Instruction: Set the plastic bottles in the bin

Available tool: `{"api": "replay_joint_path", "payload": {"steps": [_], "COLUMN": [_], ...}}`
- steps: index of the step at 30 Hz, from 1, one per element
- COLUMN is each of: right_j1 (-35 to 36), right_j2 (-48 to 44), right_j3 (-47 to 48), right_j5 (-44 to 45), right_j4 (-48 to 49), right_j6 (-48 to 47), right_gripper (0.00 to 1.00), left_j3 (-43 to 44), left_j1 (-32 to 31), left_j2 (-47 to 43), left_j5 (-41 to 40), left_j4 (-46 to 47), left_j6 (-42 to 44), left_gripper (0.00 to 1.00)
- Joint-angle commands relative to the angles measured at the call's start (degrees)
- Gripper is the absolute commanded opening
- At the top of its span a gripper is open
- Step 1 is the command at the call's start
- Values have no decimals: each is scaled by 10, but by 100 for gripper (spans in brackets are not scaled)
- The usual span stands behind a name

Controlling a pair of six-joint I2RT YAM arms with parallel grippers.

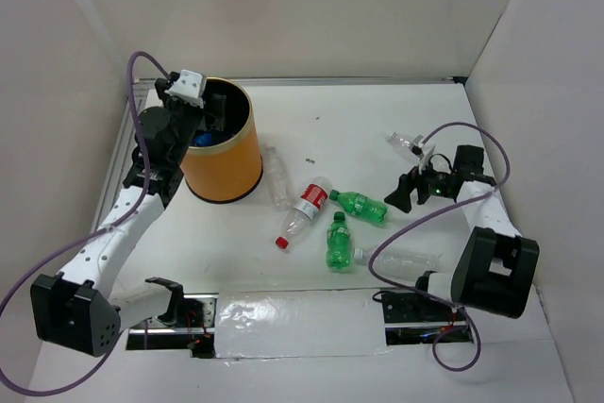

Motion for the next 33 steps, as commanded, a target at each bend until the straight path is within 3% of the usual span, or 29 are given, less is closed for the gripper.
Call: {"api": "replay_joint_path", "payload": {"steps": [1, 4, 8, 10, 14, 17, 18, 19, 22, 24, 27, 30, 33], "right_j1": [51, 130, 223, 261, 296, 307, 312, 312, 306, 306, 317, 356, 413], "right_j2": [18, 39, 95, 119, 165, 194, 199, 200, 157, 136, 141, 176, 239], "right_j3": [42, 58, 69, 69, 69, 74, 74, 81, 120, 196, 346, 495, 610], "right_j5": [33, 92, 173, 226, 285, 316, 316, 308, 254, 219, 161, 107, 88], "right_j4": [-23, 6, 66, 90, 123, 123, 111, 101, 25, -33, -109, -97, -13], "right_j6": [-29, -19, 34, 59, 87, 87, 87, 77, 33, -2, -28, -3, 72], "right_gripper": [100, 100, 100, 100, 95, 71, 61, 43, 27, 20, 18, 18, 18], "left_j3": [58, 72, 43, 0, -98, -169, -185, -199, -241, -260, -282, -300, -314], "left_j1": [-26, -55, -142, -176, -299, -385, -404, -422, -488, -521, -548, -565, -572], "left_j2": [-50, -81, -142, -157, -200, -220, -220, -220, -208, -187, -153, -129, -101], "left_j5": [44, 82, 108, 80, 12, -60, -77, -108, -167, -199, -229, -246, -260], "left_j4": [7, -79, -183, -235, -251, -245, -239, -239, -223, -218, -204, -182, -162], "left_j6": [0, -7, -34, -72, -145, -208, -224, -251, -292, -335, -365, -377, -390], "left_gripper": [95, 96, 94, 95, 95, 95, 93, 93, 92, 92, 92, 91, 91]}}
